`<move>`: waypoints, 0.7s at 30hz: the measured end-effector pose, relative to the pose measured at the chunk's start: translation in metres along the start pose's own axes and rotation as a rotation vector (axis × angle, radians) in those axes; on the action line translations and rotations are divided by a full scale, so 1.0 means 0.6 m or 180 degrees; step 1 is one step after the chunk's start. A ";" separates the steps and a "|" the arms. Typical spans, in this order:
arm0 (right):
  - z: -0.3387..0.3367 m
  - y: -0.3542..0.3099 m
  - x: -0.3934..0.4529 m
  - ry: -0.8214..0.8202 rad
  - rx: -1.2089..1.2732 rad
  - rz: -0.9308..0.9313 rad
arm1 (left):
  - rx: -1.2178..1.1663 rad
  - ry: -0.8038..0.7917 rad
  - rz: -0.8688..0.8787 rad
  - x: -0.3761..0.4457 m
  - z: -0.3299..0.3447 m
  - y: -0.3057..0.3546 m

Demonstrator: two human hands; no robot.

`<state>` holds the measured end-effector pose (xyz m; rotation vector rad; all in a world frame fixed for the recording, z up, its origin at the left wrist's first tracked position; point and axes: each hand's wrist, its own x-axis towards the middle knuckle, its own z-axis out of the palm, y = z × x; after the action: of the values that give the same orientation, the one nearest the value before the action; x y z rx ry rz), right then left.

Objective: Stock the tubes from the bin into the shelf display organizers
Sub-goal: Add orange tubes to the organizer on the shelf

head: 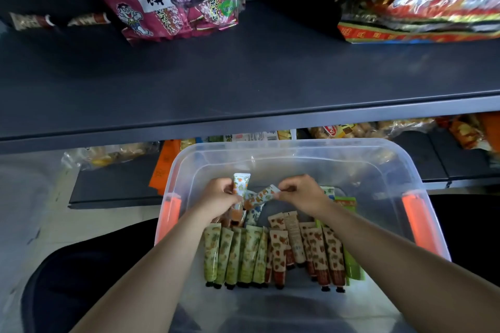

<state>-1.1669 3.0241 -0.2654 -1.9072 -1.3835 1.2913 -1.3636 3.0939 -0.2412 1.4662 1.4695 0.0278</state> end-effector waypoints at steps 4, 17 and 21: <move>-0.034 -0.026 -0.017 0.0113 -0.0303 0.0077 | 0.0206 -0.0110 0.0235 -0.029 -0.019 0.032; -0.193 -0.256 -0.138 0.0105 -0.1541 -0.1021 | 0.1332 -0.0046 0.1413 -0.172 -0.146 0.212; -0.271 -0.365 -0.194 0.0235 -0.1957 -0.1474 | 0.1751 0.0103 0.1844 -0.254 -0.230 0.297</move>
<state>-1.1375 3.0307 0.0298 -1.7818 -2.1939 0.6045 -1.3602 3.1088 0.0302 2.3138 1.0689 0.0004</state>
